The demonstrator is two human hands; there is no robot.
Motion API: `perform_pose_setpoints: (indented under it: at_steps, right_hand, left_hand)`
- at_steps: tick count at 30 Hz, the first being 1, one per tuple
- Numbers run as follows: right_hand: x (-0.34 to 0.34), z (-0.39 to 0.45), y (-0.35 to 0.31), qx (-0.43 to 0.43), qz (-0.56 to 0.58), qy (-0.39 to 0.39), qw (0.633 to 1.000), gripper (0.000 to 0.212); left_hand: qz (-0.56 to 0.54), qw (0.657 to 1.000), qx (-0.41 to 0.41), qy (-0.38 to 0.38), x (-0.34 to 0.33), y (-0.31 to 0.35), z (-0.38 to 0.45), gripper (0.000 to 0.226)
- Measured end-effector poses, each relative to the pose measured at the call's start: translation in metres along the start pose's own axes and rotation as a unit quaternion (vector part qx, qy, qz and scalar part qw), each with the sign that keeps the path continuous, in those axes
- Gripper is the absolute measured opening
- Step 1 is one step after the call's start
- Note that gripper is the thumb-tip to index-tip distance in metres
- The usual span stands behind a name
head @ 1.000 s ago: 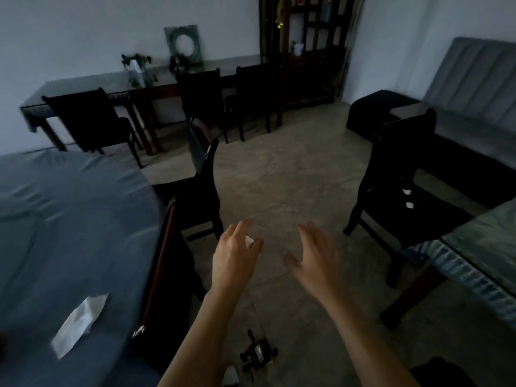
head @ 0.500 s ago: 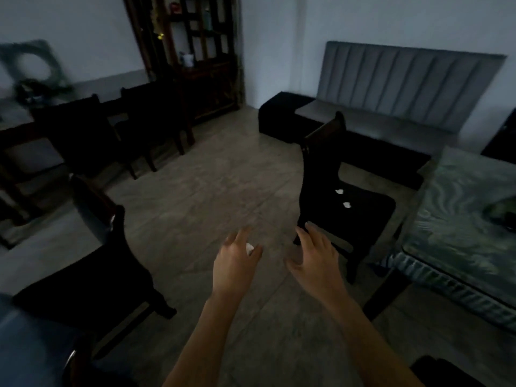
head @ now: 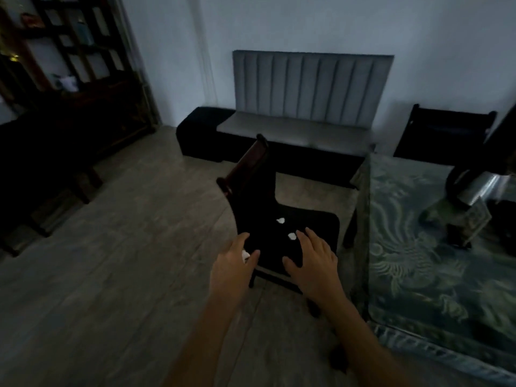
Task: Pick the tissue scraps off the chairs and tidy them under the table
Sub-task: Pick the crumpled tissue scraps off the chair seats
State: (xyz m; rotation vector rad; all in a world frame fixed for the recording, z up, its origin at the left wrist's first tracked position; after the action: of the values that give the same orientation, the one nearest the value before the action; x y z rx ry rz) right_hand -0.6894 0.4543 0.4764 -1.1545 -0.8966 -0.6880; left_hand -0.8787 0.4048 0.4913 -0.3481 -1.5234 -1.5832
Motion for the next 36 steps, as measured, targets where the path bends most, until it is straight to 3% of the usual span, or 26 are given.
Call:
perform_pose_setpoints:
  at_steps: [15, 21, 28, 36]
  right_hand:
    - [0.000, 0.245, 0.081, -0.094, -0.025, 0.064, 0.993, 0.068]
    - [-0.026, 0.345, 0.106, -0.141, -0.005, 0.037, 0.989, 0.069]
    - [-0.054, 0.419, 0.135, -0.201, 0.001, 0.024, 0.979, 0.069]
    - [-0.113, 0.462, 0.183, -0.239, 0.032, -0.033, 0.970, 0.069]
  left_hand:
    - [-0.050, 0.994, -0.081, -0.062, -0.125, 0.033, 0.273, 0.045]
    - [-0.064, 0.988, -0.080, -0.115, -0.178, 0.017, 0.387, 0.045]
    - [-0.093, 0.979, -0.041, -0.175, -0.245, 0.003, 0.463, 0.046]
    - [-0.074, 0.973, 0.041, -0.214, -0.323, -0.035, 0.489, 0.044]
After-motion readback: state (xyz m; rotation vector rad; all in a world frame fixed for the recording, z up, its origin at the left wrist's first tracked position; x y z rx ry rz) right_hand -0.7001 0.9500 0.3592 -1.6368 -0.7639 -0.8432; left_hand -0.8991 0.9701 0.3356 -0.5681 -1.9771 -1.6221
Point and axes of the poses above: each hand's wrist, its own z-axis towards the middle knuckle, its own x-axis out of the back of the hand, y = z × x, the point moved 2 cm from there along z, towards the middle knuckle, and after that the axes turned 1 degree about x, right-handed, at the moved point
